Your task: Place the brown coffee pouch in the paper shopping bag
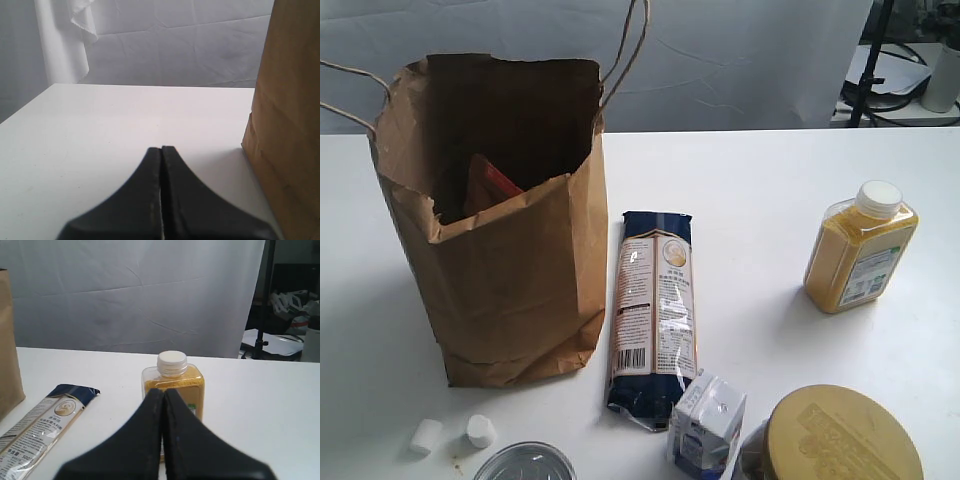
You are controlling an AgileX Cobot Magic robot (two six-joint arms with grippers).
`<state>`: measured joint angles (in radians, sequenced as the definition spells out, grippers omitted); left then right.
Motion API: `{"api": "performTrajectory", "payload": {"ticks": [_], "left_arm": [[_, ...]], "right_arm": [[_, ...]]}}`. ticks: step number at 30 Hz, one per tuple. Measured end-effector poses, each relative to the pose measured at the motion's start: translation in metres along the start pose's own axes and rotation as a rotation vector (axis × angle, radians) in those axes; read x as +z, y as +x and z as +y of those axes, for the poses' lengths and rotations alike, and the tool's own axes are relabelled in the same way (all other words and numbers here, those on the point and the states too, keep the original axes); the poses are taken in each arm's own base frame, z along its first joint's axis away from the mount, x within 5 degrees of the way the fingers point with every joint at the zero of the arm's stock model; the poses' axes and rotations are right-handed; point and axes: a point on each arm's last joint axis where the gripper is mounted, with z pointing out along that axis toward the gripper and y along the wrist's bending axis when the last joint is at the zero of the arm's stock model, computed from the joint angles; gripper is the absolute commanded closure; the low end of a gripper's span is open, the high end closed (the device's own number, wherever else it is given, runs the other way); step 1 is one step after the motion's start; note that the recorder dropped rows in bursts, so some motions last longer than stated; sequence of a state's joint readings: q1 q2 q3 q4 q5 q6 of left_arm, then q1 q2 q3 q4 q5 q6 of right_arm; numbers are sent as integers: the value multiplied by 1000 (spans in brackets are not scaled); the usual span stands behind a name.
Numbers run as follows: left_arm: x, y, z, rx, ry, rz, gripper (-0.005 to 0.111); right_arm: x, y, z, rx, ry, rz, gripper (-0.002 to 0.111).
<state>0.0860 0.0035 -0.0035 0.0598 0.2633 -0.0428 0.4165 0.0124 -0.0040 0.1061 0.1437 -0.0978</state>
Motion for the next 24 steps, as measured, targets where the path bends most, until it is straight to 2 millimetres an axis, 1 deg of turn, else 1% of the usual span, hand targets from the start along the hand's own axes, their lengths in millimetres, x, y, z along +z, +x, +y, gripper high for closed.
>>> {"api": "performTrajectory", "payload": {"ticks": [4,13,24], "left_arm": [[0,0,0,0,0,0,107],[0,0,0,0,0,0,107],[0,0,0,0,0,0,107]], "right_arm": [[0,0,-1,-24,12,-1,108],[-1,0,-4,2,69,0,108],[-1,1,-4,1,71,11,108]]}}
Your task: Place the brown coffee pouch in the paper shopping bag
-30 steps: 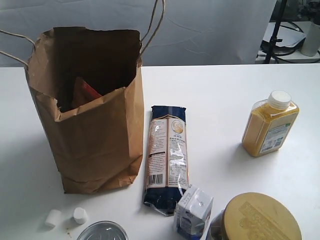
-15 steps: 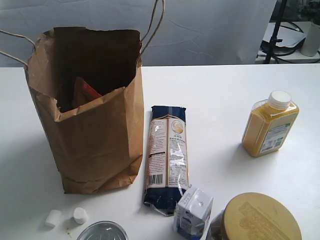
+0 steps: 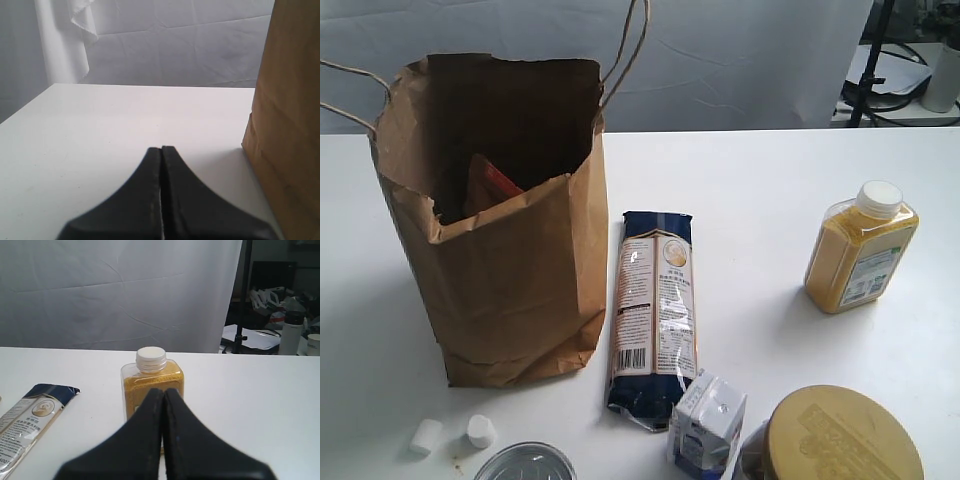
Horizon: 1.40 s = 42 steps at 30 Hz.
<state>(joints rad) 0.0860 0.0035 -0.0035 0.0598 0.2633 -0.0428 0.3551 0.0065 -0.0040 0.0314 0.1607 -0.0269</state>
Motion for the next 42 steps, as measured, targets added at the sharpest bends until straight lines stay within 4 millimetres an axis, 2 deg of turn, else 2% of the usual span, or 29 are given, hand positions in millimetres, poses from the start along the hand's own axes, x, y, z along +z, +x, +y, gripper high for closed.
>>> {"api": "performTrajectory", "payload": {"ticks": [17,27,42], "left_arm": [[0,0,0,0,0,0,107],[0,0,0,0,0,0,107],[0,0,0,0,0,0,107]], "right_arm": [[0,0,0,53,-2,2,108],[0,0,-6,60,99,-1,108],[0,0,-6,61,103,0,108]]}}
